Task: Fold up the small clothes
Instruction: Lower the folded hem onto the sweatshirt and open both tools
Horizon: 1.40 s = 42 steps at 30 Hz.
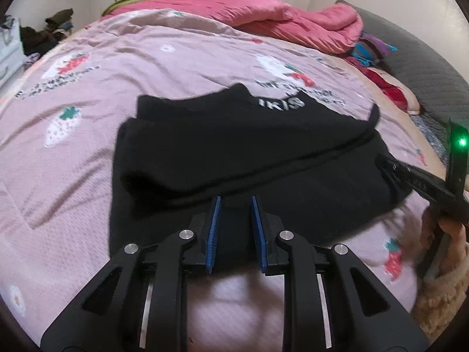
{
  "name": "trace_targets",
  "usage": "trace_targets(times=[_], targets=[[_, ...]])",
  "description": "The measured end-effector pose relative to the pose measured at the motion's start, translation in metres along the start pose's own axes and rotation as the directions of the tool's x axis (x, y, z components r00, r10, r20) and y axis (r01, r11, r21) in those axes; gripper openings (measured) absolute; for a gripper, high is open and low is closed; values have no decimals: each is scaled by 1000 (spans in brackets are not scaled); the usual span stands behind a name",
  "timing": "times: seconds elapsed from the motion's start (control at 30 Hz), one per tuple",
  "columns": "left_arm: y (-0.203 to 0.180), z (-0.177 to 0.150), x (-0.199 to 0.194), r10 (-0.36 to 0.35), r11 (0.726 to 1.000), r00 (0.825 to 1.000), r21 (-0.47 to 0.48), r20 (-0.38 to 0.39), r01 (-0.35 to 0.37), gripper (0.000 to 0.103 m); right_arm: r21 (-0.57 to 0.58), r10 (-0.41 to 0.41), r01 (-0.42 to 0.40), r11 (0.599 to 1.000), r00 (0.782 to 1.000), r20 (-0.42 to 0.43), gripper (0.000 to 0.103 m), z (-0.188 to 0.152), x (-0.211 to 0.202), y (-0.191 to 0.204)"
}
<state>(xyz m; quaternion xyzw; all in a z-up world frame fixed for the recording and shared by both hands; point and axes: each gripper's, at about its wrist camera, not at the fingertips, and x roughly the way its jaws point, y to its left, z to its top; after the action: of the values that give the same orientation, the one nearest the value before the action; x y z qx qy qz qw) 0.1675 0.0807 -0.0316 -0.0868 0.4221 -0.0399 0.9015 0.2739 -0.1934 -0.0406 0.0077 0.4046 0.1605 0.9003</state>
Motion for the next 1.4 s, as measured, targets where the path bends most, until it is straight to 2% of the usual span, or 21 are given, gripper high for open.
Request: trace_targets(times=[0.17,0.33,0.4,0.57,0.67,0.7,0.77,0.87,0.97,1.03,1.27,1.37,1.4], targets=[[5,18,15,66,998,998,6,16,-66,15,30,3,-3,1000,1000,-8,17,5,9,-5],[19,43,30,80,997,996,-20,46,-79,15,63,16,-15,998,1000,-16,21,9,16,-11],[28,54,30,85,995,993,-52,77,-81,20,62,14,-14,998,1000,-13,22,12,18,-11],[47,70,22,96,990,987,-113,126,-82,23,86,0,0,996,1000,6,25,16,22,-15],[64,74,11,112,984,982,-155,150,-89,30,98,-16,13,995,999,30,25,20,20,-18],[69,74,10,114,981,982,-170,150,-88,32,98,-25,21,995,999,41,26,22,18,-19],[78,75,11,115,976,984,-199,139,-87,34,100,-48,41,994,997,66,34,26,14,-22],[91,73,18,100,968,990,-238,102,-74,36,121,-84,74,990,993,78,35,34,13,-36],[97,70,29,73,964,995,-262,64,-54,46,148,-129,118,982,989,69,35,37,15,-49],[97,68,33,60,961,997,-273,55,-42,47,170,-149,139,976,988,50,35,37,20,-60],[87,69,42,96,974,994,-211,46,-84,47,173,-137,133,976,991,8,40,44,32,-75],[86,69,43,117,976,992,-188,43,-107,47,161,-126,124,979,992,3,39,49,37,-74],[84,70,44,128,977,991,-175,43,-118,47,157,-113,112,981,994,-5,36,50,41,-74]])
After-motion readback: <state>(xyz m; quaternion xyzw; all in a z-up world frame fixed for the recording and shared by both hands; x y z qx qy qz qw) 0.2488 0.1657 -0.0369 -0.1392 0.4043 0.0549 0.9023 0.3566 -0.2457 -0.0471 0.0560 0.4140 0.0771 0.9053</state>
